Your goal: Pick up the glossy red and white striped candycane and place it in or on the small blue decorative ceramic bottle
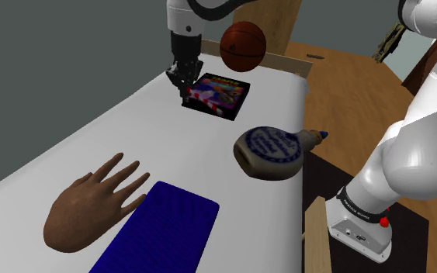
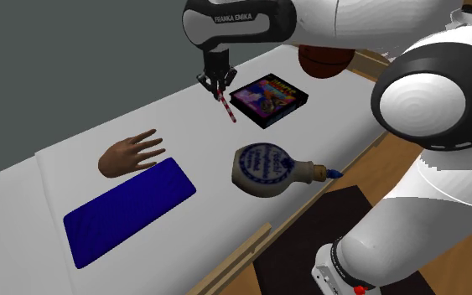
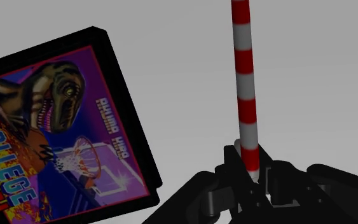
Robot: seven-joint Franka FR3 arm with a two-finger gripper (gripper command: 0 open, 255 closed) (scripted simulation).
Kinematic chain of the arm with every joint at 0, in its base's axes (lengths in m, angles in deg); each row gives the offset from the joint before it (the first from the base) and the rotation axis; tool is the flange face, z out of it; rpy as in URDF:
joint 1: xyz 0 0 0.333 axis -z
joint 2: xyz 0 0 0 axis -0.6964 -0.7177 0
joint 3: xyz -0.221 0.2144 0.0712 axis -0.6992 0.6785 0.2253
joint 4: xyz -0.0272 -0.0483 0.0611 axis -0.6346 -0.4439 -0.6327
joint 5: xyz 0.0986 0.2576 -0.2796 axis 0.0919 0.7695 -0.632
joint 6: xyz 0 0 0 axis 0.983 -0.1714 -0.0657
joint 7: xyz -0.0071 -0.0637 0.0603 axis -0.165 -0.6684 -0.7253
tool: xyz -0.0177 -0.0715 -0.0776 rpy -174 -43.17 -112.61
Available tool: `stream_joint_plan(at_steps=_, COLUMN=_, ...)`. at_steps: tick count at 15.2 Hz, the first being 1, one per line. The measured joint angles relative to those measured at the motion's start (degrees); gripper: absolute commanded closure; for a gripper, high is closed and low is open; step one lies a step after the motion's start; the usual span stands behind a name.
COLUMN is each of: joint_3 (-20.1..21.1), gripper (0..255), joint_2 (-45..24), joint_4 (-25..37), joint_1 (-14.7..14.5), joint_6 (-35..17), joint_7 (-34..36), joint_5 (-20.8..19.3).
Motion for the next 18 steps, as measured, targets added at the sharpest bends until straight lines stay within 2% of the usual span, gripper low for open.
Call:
stream_joint_plan(at_steps=9, joint_3=0.11, gripper=255, joint_2=0.05, joint_4=6.64, joint_1=-0.15, joint_6=6.68, joint_7=0.01, joint_5=0.05)
stream_joint_plan(at_steps=11, joint_3=0.18, gripper=255, joint_2=3.06, joint_4=3.75, joint_1=0.1, joint_6=6.7, joint_7=-0.2, joint_5=0.96)
stream_joint_plan(at_steps=18, joint_3=-1.05, gripper=255, joint_2=19.83, joint_4=-13.48, joint_1=1.21, joint_6=5.61, joint_7=-3.56, joint_5=5.82)
